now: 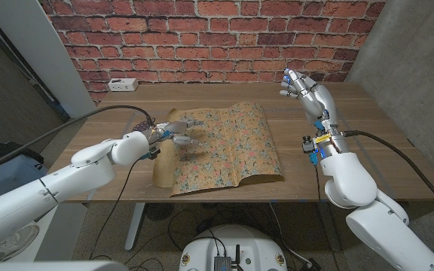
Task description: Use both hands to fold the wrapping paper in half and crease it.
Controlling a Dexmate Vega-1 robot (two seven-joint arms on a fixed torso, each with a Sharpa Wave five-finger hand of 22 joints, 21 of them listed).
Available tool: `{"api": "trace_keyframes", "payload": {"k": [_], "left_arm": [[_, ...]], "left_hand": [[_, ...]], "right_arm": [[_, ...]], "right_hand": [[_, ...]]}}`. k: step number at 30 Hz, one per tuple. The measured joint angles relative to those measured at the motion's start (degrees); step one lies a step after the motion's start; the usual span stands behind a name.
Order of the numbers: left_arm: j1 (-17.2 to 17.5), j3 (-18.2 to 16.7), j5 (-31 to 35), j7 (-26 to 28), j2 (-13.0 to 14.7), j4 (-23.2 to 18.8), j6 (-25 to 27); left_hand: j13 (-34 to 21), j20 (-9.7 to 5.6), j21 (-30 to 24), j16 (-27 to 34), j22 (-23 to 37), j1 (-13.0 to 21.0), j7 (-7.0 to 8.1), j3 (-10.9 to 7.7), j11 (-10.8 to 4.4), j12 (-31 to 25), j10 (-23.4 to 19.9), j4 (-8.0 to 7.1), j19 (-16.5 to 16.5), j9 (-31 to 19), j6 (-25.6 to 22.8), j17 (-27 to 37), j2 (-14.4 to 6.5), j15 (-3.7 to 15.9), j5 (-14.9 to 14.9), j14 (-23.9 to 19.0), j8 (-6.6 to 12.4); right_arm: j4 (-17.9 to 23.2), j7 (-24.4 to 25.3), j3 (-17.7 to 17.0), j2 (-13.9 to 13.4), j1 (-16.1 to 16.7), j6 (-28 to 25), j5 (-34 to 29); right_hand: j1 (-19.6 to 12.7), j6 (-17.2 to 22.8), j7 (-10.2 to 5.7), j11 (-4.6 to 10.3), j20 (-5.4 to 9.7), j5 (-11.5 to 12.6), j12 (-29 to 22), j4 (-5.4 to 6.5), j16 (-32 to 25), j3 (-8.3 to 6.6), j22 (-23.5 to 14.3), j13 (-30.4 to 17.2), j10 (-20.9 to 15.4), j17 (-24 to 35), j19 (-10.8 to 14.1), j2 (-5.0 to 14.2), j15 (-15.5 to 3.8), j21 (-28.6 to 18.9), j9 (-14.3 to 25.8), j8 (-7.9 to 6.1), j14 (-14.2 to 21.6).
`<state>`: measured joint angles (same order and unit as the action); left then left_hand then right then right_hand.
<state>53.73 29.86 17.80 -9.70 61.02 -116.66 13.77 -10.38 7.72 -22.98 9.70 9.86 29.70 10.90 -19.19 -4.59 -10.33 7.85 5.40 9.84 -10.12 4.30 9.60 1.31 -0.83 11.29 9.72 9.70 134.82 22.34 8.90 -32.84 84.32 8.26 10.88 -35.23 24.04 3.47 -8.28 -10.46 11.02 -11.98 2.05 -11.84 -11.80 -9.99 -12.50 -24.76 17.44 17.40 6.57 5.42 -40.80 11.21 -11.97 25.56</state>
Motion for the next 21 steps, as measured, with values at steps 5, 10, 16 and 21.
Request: {"api": "trace_keyframes", "payload": {"k": [5,10,16,21], "left_arm": [[-1.52,2.35,2.53,-3.33,-0.39,-0.72,2.55],[-2.5,3.96,4.19,-5.23,-0.65,-1.26,4.01],[-3.6,5.79,7.24,-8.33,-0.88,-2.12,6.76],[-4.65,7.21,9.4,-10.71,-1.18,-2.58,8.69]], "left_hand": [[0.0,0.17,1.13,0.0,0.0,-0.61,-0.52,0.66,0.39,0.0,1.75,-0.18,0.01,0.0,2.02,0.16,0.19,-0.52,0.0,0.11,0.0],[0.0,0.7,1.8,0.0,0.0,-0.82,-0.78,1.17,0.62,0.0,1.97,0.12,-0.09,0.0,2.85,0.16,0.39,-1.05,0.37,0.18,0.0],[-0.01,0.89,2.23,0.0,0.16,-0.8,-1.19,1.69,0.81,0.0,2.16,0.37,0.12,-0.01,4.24,0.15,0.41,-1.13,0.67,0.1,0.0],[-0.01,0.89,2.22,0.0,0.15,-0.03,-1.68,2.0,1.76,0.0,1.83,0.68,0.11,-0.01,4.74,0.15,1.19,-1.13,1.05,0.1,0.0]], "right_arm": [[-0.14,-0.14,0.02,0.06,0.2,0.51,0.0],[-0.22,-0.34,0.02,0.09,0.35,0.9,0.08],[-0.52,-0.55,0.01,0.2,0.58,1.64,0.23],[-0.72,-0.61,0.0,0.38,0.83,2.4,0.23]], "right_hand": [[0.01,0.0,0.0,0.0,0.0,0.0,0.0,0.0,0.0,0.0,0.0,0.0,0.0,0.0,0.0,0.01,0.0,0.0,0.0,0.0,0.0],[0.31,0.0,0.0,-0.02,0.0,0.0,0.0,0.0,0.0,0.0,0.0,0.0,-0.02,0.0,0.0,0.31,0.0,0.44,0.0,0.0,0.01],[0.55,0.0,0.0,-0.21,0.0,0.0,0.0,0.0,-0.25,0.0,0.0,-0.01,-0.22,-0.09,0.0,0.07,0.0,0.43,0.0,0.0,0.01],[0.72,0.0,0.0,-0.53,0.0,0.0,0.0,-0.25,-0.42,-0.25,0.0,-0.1,-0.53,-0.17,0.0,0.25,0.0,0.43,0.0,0.0,0.01]]}}
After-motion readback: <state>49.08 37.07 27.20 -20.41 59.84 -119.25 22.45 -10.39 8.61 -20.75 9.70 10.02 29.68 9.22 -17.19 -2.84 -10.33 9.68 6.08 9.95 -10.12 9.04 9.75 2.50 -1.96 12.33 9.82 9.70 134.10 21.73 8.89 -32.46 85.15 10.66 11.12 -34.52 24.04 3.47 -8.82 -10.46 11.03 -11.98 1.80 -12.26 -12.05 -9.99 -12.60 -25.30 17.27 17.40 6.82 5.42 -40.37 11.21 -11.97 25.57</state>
